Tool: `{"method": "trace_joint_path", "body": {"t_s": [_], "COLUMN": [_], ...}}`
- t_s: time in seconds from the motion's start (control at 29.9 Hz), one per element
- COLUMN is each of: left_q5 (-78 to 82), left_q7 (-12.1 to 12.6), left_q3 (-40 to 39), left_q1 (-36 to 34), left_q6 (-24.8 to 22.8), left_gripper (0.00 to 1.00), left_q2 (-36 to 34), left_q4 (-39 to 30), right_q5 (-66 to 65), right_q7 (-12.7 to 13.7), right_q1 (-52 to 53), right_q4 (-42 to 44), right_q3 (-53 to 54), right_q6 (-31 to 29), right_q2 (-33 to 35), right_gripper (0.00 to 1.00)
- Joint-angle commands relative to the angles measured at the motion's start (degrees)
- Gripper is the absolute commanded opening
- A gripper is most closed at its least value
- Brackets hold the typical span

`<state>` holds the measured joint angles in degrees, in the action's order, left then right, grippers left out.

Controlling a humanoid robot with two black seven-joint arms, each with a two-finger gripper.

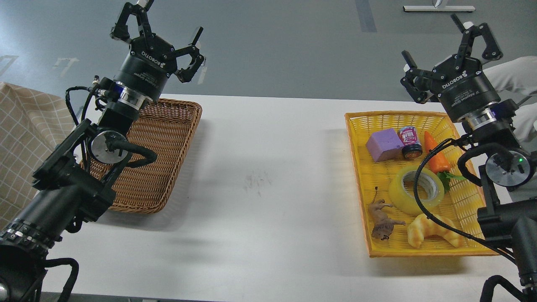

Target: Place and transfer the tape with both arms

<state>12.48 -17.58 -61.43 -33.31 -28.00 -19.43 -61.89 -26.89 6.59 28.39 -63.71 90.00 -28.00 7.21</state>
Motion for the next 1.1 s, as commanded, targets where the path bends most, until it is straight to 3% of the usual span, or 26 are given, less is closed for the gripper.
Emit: {"method": "trace_joint_path", "body": {"t_s": [0.0, 0.7, 0.87, 1.07], "left_q5": [0.00, 0.00, 0.00, 0.09], "left_q7": [0.00, 0.00, 0.00, 0.00], "left_q3": [0.00, 0.00, 0.00, -0.09], "left_q1": [0.00, 0.00, 0.00, 0.00], "left_q6": [0.00, 0.00, 0.00, 0.00], "left_gripper": [0.98, 0.98, 0.98, 0.98], "left_q2": [0.00, 0.00, 0.09, 0.09], "left_q4": [-0.08, 0.01, -0.08, 0.01], "right_q5": [-0.09, -0.61, -0.88, -1.23], "right_q7": [0.00, 0.17, 0.26, 0.53], "right_q1": [0.00, -0.35, -0.35, 0.18], "right_q4": [-0.01, -0.54, -0.63, -2.11], "right_q3": [0.00, -2.19, -5.53, -14.74], "right_q6": [0.00, 0.00, 0.00, 0.00], "right_q2": [0.08, 2.90, 6.41, 16.24], "right_gripper": [1.00, 1.00, 1.00, 1.00]}}
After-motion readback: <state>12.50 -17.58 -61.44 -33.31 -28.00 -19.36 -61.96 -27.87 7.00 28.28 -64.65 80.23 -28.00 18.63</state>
